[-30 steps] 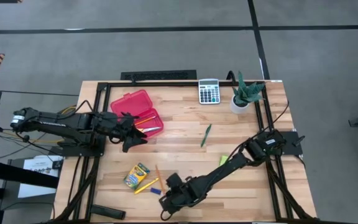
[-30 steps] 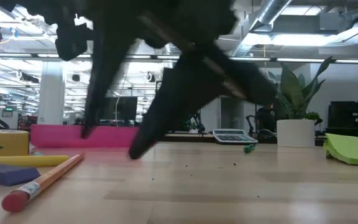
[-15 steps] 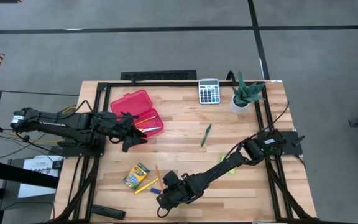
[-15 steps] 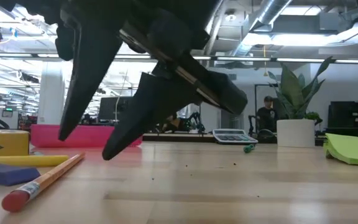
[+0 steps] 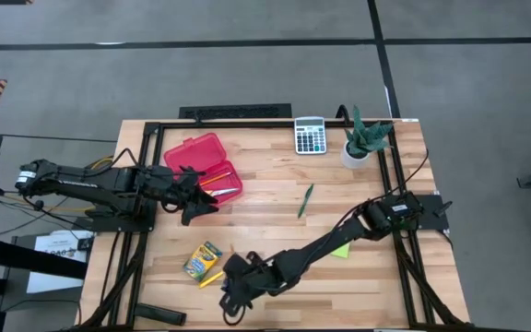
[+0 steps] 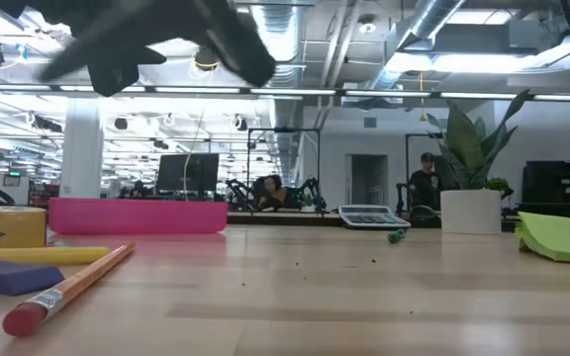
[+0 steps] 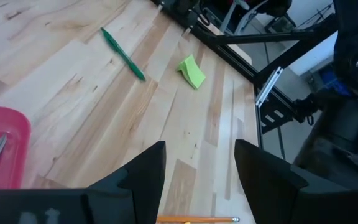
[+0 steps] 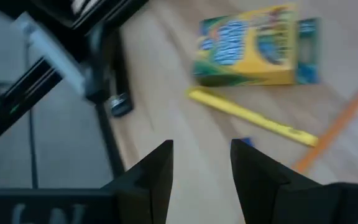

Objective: Pack school essentials
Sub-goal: Put the orange pencil into the red supply box

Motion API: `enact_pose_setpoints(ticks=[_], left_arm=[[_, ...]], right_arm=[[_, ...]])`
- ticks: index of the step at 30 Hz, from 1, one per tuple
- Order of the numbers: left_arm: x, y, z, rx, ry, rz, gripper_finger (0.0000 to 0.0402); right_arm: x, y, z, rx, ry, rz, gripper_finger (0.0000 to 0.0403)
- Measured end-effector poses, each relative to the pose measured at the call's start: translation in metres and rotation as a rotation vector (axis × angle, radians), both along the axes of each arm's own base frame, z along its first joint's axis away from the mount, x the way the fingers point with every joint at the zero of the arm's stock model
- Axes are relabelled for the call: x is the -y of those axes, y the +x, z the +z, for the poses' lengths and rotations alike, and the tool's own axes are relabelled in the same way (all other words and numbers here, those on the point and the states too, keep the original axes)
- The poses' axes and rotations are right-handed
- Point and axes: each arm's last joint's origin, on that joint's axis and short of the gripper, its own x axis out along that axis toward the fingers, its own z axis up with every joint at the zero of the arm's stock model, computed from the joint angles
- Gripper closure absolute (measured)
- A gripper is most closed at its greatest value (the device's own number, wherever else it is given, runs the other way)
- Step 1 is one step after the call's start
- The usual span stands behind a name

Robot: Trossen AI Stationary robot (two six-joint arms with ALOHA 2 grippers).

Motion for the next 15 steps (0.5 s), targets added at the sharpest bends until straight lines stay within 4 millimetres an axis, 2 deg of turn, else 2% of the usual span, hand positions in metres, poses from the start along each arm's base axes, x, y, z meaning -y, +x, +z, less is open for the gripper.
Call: enact_pose_setpoints(ticks=[4,8,13,15], left_arm=[[0.000,0.000,0.000,-0.002,-0.003,-0.006,0.0217],[0.000,0.000,0.000,-0.001,-0.003,-0.006,0.0217],[0.000,0.000,0.000,-0.003,-0.003,-0.006,0.0217],[0.000,0.000,0.000,-0.005,-0.008,-0.003,0.0217]], right_arm=[[0.004,0.000,0.004,-0.045,-0.016,0.055,0.0242],[0.013,-0.007,-0.010,-0.196,-0.064,0.021,0.0251],[0.014,-0.009,-0.009,-0.189,-0.119,-0.021,0.0254],[0.011,-0.009,-0.022,-0.216,-0.131,-0.043,0.0254]])
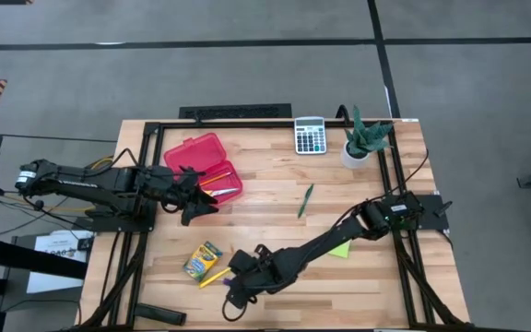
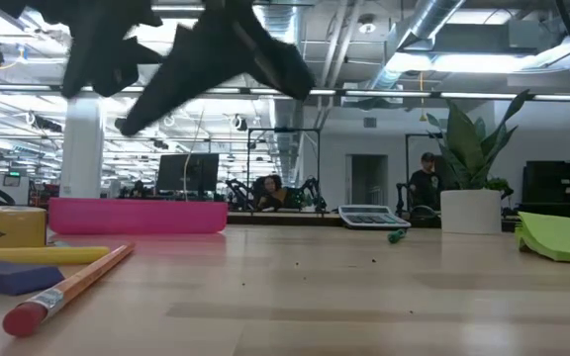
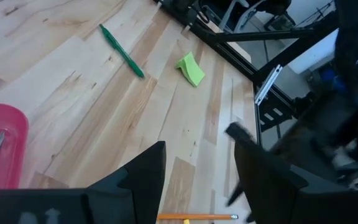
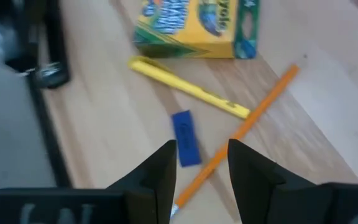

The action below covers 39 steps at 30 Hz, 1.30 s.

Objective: Pack school essentials
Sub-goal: Put the orange pencil into the red supply box

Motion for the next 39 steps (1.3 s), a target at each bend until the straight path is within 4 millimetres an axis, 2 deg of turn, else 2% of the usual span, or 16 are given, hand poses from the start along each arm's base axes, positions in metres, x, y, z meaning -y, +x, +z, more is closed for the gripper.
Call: enact_pose_setpoints(ticks=[4,7,14,22,32,35,39], left_arm=[[0.000,0.000,0.000,-0.001,0.000,0.003,0.0217],[0.000,0.000,0.000,-0.001,-0.003,0.009,0.0217],[0.000,0.000,0.000,-0.005,-0.006,0.019,0.0217],[-0.001,0.000,0.000,-0.001,-0.006,0.026,0.0217],[-0.001,0.000,0.000,-0.004,-0.006,0.027,0.0217],[-0.001,0.000,0.000,-0.005,-0.006,0.026,0.0216],[-0.001,0.000,0.000,-0.005,-0.006,0.027,0.0216]], right_arm=[[-0.001,-0.001,-0.034,-0.099,-0.013,-0.045,0.0254],[0.000,-0.003,-0.048,-0.150,-0.039,-0.060,0.0254],[-0.005,0.003,-0.052,-0.100,0.001,-0.070,0.0254],[0.002,0.000,-0.050,-0.144,-0.025,-0.081,0.0255],[0.007,-0.005,-0.061,-0.206,-0.043,-0.105,0.0257],[0.009,-0.007,-0.063,-0.235,-0.050,-0.099,0.0275],[0.013,-0.007,-0.064,-0.260,-0.046,-0.108,0.0339]])
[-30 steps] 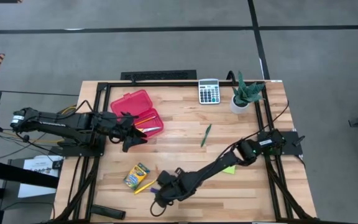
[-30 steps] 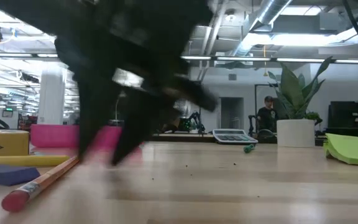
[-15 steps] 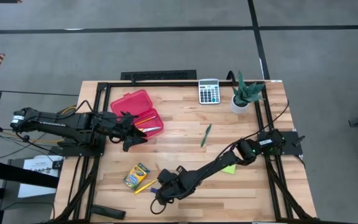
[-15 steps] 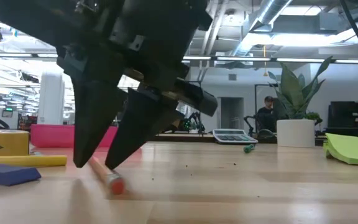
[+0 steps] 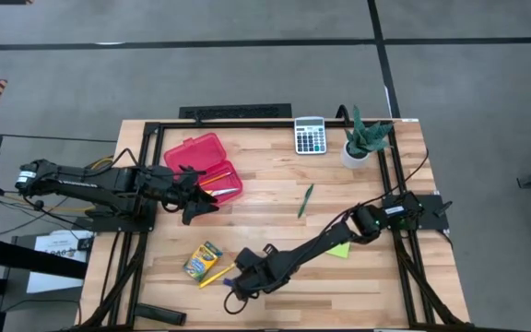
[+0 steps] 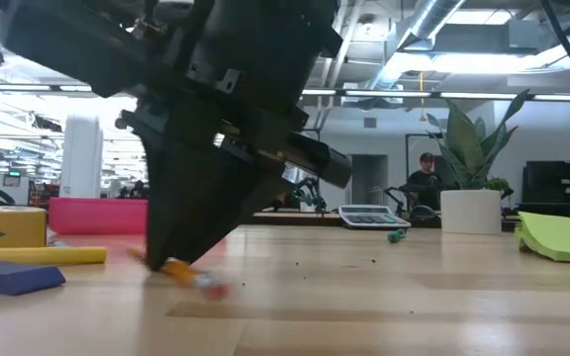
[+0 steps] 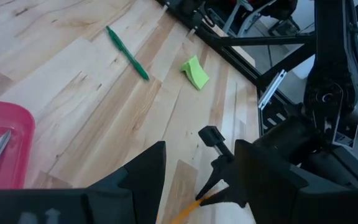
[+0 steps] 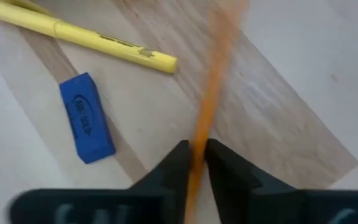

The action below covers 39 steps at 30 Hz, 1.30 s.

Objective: Pack school essentials
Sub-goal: Put the orange pencil into the red supply box

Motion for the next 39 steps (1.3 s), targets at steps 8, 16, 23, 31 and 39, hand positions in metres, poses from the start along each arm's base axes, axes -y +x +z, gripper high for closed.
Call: enact_pose_setpoints(ticks=[8,16,23,31,39], left_arm=[[0.000,0.000,0.000,0.000,0.000,0.000,0.0216],[0.000,0.000,0.000,0.000,0.000,0.000,0.0216],[0.000,0.000,0.000,0.000,0.000,0.000,0.0216],[0.000,0.001,0.003,0.031,0.010,0.008,0.0216],[0.004,-0.003,-0.011,-0.104,0.048,-0.107,0.0203]], right_arm=[[0.009,0.001,-0.001,-0.031,0.052,-0.091,0.0395],[0.021,-0.006,0.019,-0.052,0.010,-0.155,0.0400],[0.036,-0.020,0.044,-0.111,-0.068,-0.205,0.0402],[0.045,-0.034,0.103,0.007,-0.125,-0.232,0.0402],[0.048,-0.046,0.138,0.080,-0.108,-0.236,0.0378]])
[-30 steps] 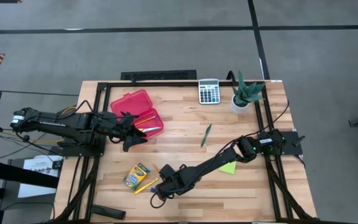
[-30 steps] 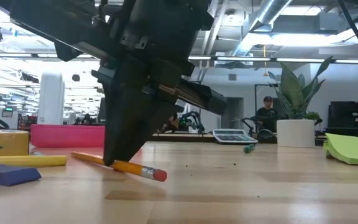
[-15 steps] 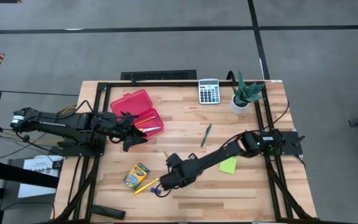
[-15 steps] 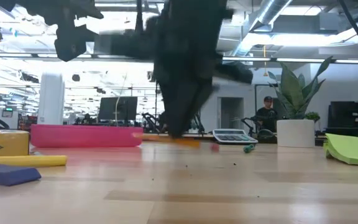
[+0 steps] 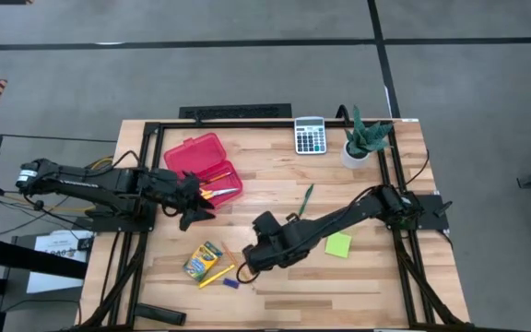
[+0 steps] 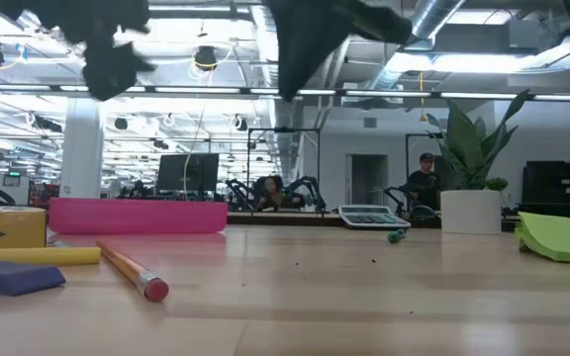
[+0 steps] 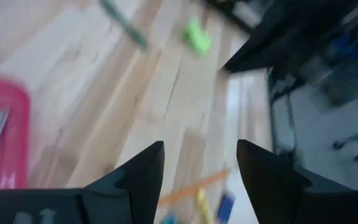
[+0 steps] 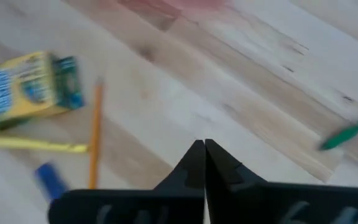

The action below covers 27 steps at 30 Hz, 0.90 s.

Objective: Pack school essentials
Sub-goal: Put the orange pencil into the red supply box

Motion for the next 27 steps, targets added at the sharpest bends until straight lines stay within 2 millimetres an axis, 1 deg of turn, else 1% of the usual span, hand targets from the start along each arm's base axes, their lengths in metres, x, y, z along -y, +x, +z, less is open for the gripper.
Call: enact_pose_setpoints(ticks=[2,3,4,5,7,11,13,15,17,20,22,24,27], left_arm=[[0.000,-0.001,-0.002,-0.025,0.016,0.004,0.0197],[0.000,-0.001,-0.003,-0.028,0.025,0.017,0.0195],[-0.001,-0.001,-0.003,-0.030,0.032,0.031,0.0193],[-0.001,-0.001,-0.003,-0.028,0.037,0.043,0.0192],[-0.001,0.000,-0.001,-0.012,0.039,0.061,0.0191],[-0.001,0.000,-0.001,-0.011,0.036,0.066,0.0191],[-0.001,0.000,-0.002,-0.018,0.032,0.068,0.0191],[-0.002,0.000,-0.002,-0.016,0.027,0.078,0.0191],[-0.002,0.000,-0.002,-0.019,0.025,0.091,0.0191],[-0.002,0.001,-0.002,-0.017,0.024,0.100,0.0191],[-0.002,0.001,-0.002,-0.019,0.021,0.104,0.0191],[-0.002,0.001,-0.002,-0.017,0.018,0.106,0.0191],[-0.002,0.001,-0.001,-0.016,0.019,0.107,0.0191]], right_arm=[[-0.012,0.001,0.005,0.050,0.010,0.074,0.0353],[-0.019,0.003,0.002,0.068,0.013,0.105,0.0339],[-0.027,0.008,-0.006,0.084,0.017,0.130,0.0325],[-0.034,0.012,-0.014,0.092,0.016,0.155,0.0309],[-0.046,0.019,-0.039,0.075,0.009,0.199,0.0276],[-0.062,0.030,-0.082,0.065,-0.027,0.222,0.0211],[-0.066,0.034,-0.101,0.072,-0.041,0.202,0.0183],[-0.075,0.038,-0.116,0.102,-0.033,0.205,0.0163],[-0.085,0.040,-0.125,0.144,-0.017,0.223,0.0153],[-0.099,0.039,-0.128,0.208,-0.021,0.223,0.0150],[-0.103,0.036,-0.134,0.218,-0.046,0.184,0.0150],[-0.105,0.030,-0.144,0.185,-0.078,0.157,0.0153],[-0.112,0.029,-0.158,0.202,-0.123,0.151,0.0154]])
